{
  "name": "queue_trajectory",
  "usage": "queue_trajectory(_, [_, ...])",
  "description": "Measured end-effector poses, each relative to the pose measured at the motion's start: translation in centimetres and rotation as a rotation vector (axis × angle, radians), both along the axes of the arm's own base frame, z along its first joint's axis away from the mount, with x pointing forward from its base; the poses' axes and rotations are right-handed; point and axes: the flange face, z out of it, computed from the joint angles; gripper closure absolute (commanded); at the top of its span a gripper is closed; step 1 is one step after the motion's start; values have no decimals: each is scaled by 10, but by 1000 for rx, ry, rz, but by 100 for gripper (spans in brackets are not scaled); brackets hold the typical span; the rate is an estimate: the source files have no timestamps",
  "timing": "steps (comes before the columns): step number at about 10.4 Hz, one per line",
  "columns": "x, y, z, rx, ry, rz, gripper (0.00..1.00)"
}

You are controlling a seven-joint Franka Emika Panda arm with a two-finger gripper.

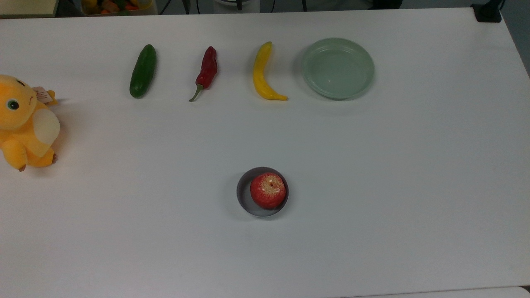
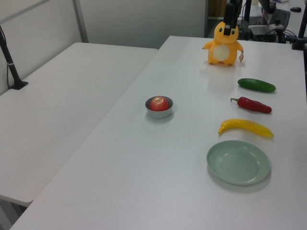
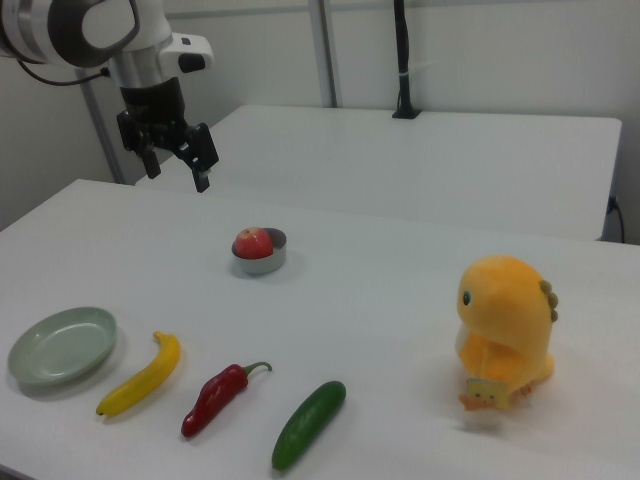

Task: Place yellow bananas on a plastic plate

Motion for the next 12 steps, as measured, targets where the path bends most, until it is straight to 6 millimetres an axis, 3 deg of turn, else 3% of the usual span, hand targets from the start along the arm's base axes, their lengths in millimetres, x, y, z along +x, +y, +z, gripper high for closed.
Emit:
queue_trajectory(6, [0, 2, -6, -1, 12, 4, 0])
queue_trajectory(12, [-3, 17, -42, -6, 87, 32, 0])
